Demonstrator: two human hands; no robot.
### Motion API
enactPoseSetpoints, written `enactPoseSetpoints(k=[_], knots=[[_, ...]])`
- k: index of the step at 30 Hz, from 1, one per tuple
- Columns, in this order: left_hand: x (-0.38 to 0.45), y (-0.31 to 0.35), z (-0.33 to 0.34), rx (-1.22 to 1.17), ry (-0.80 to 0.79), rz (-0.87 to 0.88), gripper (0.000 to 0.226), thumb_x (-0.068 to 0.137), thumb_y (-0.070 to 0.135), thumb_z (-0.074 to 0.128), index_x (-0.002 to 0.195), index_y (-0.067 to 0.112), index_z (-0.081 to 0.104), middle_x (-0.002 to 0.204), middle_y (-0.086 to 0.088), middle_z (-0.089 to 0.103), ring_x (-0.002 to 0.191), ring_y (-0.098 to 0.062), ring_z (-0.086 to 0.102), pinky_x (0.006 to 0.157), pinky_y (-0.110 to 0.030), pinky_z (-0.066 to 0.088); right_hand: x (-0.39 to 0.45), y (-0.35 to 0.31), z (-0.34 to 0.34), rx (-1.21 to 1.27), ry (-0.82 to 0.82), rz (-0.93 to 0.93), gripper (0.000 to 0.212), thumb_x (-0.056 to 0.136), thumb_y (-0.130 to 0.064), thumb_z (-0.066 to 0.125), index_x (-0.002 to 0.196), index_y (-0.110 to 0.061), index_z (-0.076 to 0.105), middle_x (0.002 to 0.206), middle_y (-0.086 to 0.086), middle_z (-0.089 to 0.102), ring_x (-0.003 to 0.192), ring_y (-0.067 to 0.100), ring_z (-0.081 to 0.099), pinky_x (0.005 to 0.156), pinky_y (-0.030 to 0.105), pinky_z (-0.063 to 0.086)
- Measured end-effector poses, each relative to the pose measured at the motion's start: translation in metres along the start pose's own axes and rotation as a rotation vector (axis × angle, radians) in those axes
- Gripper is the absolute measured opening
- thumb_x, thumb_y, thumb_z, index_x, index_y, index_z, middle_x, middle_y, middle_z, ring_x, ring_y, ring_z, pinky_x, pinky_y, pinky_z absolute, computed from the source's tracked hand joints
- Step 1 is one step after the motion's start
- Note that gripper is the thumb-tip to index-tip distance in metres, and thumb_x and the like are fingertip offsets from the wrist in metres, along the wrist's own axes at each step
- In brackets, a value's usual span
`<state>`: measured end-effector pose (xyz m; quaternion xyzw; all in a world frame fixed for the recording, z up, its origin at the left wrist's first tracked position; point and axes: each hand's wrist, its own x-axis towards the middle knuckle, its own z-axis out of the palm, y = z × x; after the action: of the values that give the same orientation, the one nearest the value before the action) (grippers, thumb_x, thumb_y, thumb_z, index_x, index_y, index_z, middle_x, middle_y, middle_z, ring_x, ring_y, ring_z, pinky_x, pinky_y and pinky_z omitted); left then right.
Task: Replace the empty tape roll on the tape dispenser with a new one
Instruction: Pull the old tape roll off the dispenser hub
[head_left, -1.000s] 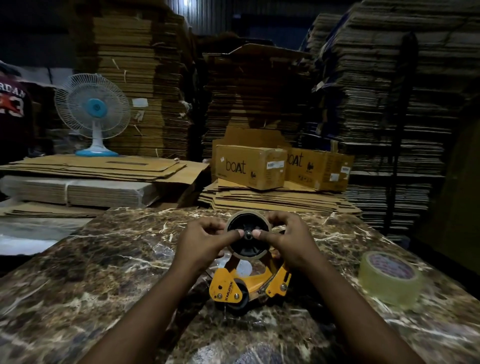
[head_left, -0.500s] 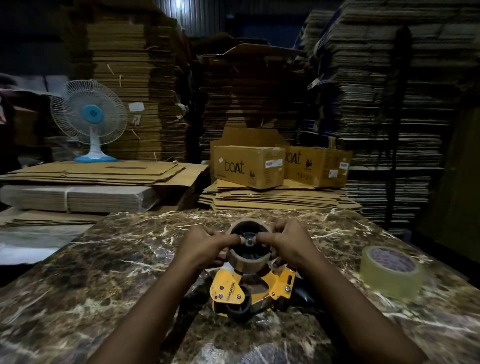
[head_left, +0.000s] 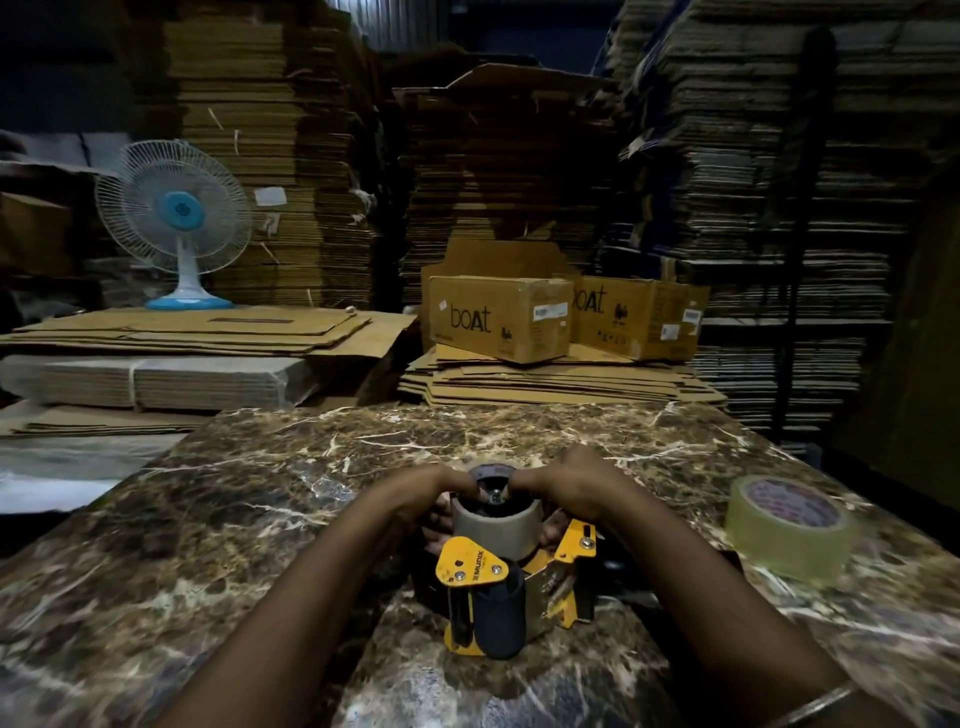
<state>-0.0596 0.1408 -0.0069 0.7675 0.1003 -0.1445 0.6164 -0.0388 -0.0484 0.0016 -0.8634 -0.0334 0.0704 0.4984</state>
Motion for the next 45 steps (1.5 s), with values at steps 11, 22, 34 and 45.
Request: enactPoseSetpoints(k=[11, 22, 34, 45], knots=[[-0.016, -0.002, -0.006, 0.010, 0.046, 0.081, 0.037, 0.076, 0.028, 0.076, 0.101, 0.002, 0.068, 0.091, -0.013, 0.061, 0.071, -0.022, 0.058, 0.050, -0.025, 0.047, -0.003, 0.001, 0.001, 0.021, 0.014, -0.050, 0.032, 0.076, -0.019, 0.083, 0.083, 0.009, 0.069, 0.064, 0.015, 0.068, 0.045, 0.025, 0.063, 0.051, 0.032, 0.055], [-0.045, 0.000, -0.030, 0.421, -0.151, 0.052, 0.107, 0.077, 0.032, 0.078, 0.155, 0.026, 0.005, 0.157, -0.008, 0.032, 0.125, -0.021, 0.043, 0.074, -0.025, 0.039, -0.008, 0.000, 0.003, -0.205, 0.104, -0.391, 0.065, 0.067, -0.064, 0.068, 0.113, -0.020, 0.072, 0.108, 0.001, 0.070, 0.096, 0.018, 0.065, 0.072, 0.033, 0.053], [-0.035, -0.005, -0.030, 0.325, -0.119, 0.015, 0.129, 0.067, 0.025, 0.085, 0.154, 0.026, -0.011, 0.162, -0.011, 0.016, 0.147, -0.031, 0.021, 0.115, -0.043, 0.023, -0.019, -0.001, -0.002, -0.169, -0.222, -0.427, 0.094, 0.070, -0.021, 0.091, 0.150, -0.018, 0.043, 0.145, 0.002, 0.054, 0.133, 0.016, 0.051, 0.110, 0.031, 0.043], [-0.043, -0.001, -0.021, 0.267, -0.090, -0.004, 0.143, 0.051, 0.025, 0.087, 0.153, 0.031, -0.013, 0.164, -0.011, 0.001, 0.148, -0.036, 0.011, 0.115, -0.053, 0.021, -0.025, 0.000, -0.003, -0.184, -0.170, -0.517, 0.082, 0.078, -0.027, 0.085, 0.145, -0.030, 0.038, 0.128, -0.002, 0.054, 0.118, 0.019, 0.060, 0.097, 0.038, 0.057]])
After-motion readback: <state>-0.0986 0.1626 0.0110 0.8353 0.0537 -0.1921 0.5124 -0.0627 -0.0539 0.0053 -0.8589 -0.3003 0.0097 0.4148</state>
